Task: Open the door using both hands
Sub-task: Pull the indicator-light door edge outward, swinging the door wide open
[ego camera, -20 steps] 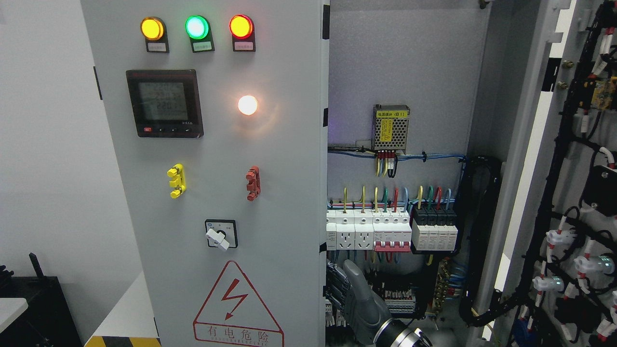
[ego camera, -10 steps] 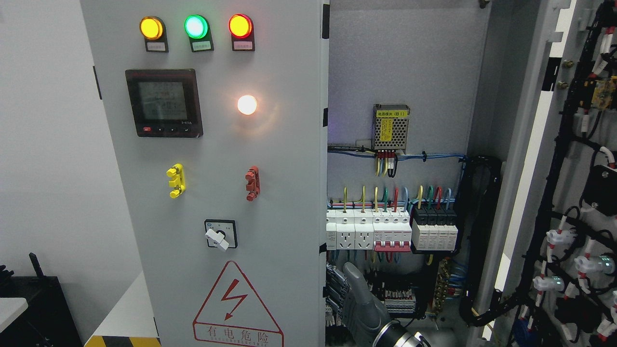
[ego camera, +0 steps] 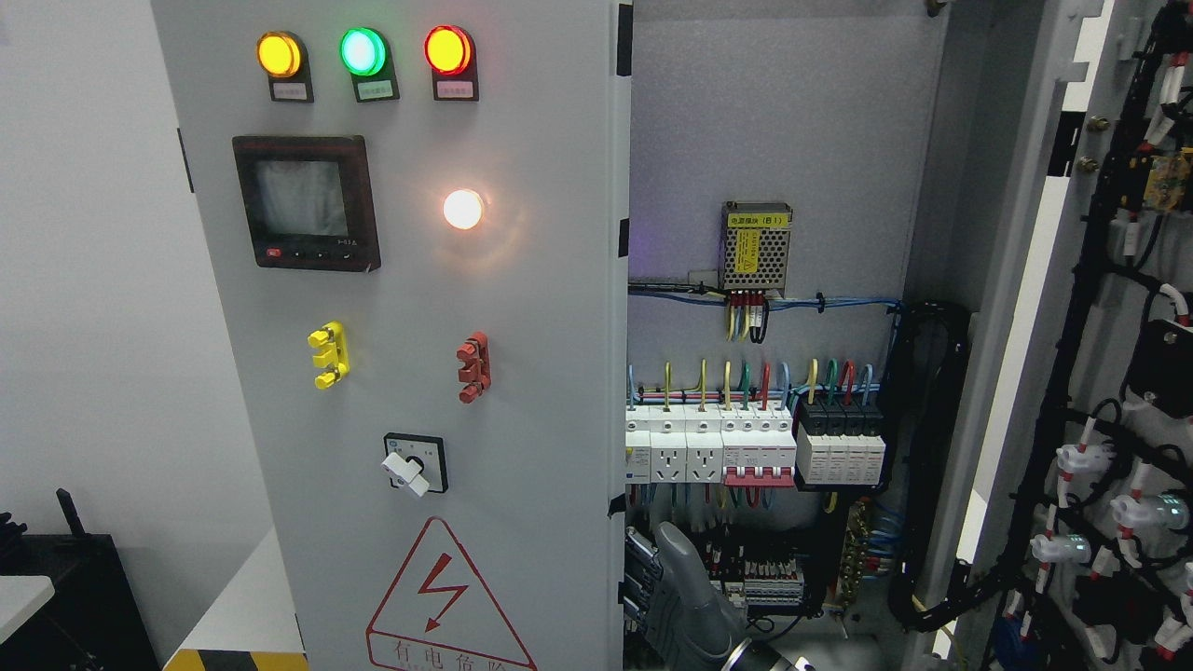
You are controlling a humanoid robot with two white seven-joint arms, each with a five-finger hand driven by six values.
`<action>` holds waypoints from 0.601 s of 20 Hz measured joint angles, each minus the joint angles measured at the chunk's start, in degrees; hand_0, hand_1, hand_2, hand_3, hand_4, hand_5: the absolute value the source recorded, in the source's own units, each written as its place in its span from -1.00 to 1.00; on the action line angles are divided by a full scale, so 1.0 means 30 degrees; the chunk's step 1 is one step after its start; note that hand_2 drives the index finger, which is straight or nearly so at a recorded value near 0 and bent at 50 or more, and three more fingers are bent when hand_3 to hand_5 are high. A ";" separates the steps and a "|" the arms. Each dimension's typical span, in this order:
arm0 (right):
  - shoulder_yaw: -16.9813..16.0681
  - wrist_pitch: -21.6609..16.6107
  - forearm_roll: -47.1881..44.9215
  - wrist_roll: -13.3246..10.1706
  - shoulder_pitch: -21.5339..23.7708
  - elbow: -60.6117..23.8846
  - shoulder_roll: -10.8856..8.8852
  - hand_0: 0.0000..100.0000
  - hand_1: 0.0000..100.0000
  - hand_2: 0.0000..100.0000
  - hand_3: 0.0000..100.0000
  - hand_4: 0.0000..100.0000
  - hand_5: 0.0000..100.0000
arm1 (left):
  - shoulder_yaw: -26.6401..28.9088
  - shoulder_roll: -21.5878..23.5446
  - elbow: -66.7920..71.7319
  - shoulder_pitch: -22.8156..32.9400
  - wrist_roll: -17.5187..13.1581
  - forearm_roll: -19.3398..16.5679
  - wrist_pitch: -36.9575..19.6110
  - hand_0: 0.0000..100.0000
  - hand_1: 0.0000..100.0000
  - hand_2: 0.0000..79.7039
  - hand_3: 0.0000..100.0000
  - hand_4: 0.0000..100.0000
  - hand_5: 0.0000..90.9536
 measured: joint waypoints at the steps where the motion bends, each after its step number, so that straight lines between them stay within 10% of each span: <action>1: 0.0013 -0.0001 -0.0012 0.0019 0.0039 -0.0090 0.0002 -1.00 -1.00 -1.00 -1.00 -1.00 -1.00 | 0.0000 0.0000 0.0000 0.0000 0.0000 0.0000 0.0001 -1.00 -1.00 -1.00 -1.00 -0.94 -1.00; 12: 0.0659 0.0010 -0.0105 0.0155 0.0362 -0.1190 0.0019 -1.00 -1.00 -1.00 -1.00 -1.00 -1.00 | 0.0000 0.0000 0.0000 0.0000 0.0002 0.0000 0.0000 -1.00 -1.00 -1.00 -1.00 -0.94 -1.00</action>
